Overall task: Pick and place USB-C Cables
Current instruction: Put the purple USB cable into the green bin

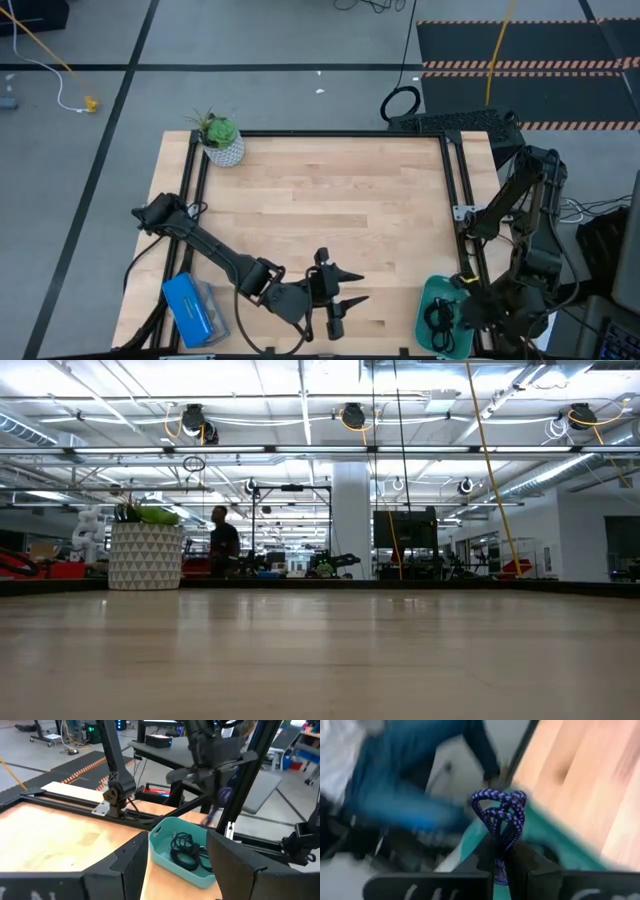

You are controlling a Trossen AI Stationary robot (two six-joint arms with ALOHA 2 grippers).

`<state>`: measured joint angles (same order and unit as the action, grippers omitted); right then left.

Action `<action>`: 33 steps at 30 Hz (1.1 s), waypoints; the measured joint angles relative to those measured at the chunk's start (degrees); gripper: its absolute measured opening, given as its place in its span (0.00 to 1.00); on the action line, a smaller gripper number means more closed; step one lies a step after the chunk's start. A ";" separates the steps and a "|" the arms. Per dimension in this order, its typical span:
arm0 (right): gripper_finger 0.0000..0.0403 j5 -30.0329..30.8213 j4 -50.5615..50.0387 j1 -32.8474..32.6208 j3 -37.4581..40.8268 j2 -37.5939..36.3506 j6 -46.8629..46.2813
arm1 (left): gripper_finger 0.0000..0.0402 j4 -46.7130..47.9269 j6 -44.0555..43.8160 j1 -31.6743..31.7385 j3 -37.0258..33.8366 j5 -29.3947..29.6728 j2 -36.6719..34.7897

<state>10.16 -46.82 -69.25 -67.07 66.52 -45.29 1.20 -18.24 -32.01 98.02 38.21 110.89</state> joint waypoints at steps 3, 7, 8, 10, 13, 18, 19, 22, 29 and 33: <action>0.02 -4.48 -4.31 -0.03 0.00 0.00 -2.81 | 0.50 -1.60 -0.33 -0.04 0.00 -0.08 1.08; 0.02 -4.25 -7.54 0.01 0.00 0.08 -2.48 | 0.50 -2.64 -1.09 0.00 0.00 -0.03 1.56; 0.02 -4.27 -7.65 0.01 0.00 0.19 -1.43 | 0.50 -2.64 -1.58 0.00 0.00 -0.03 1.56; 0.02 -4.26 -7.78 0.01 0.00 0.79 0.82 | 0.50 -2.70 -1.94 0.00 0.00 -0.01 1.56; 0.02 -4.27 -8.23 0.00 0.00 2.56 3.22 | 0.50 -2.70 -1.77 -0.13 0.00 0.10 1.56; 0.02 -4.42 -9.69 -0.38 0.00 6.62 6.61 | 0.50 -2.70 -1.44 -0.22 0.00 0.30 1.56; 0.02 -4.46 -10.02 -0.40 0.00 7.41 7.01 | 0.50 -2.70 -1.21 -0.22 0.00 0.31 1.56; 0.02 -5.73 -11.03 -0.40 0.00 9.58 7.60 | 0.50 -2.70 -0.44 -0.22 0.00 0.32 1.56; 0.03 -6.89 -11.16 -0.53 -0.04 13.19 10.07 | 0.50 -2.70 0.23 -0.22 0.00 0.32 1.56; 0.06 -6.84 -11.57 -0.93 -0.05 14.58 11.62 | 0.50 -2.70 0.22 -0.22 0.00 0.32 1.56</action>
<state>3.32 -58.39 -70.18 -67.12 81.10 -33.67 -1.50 -18.02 -32.23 98.02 38.52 112.44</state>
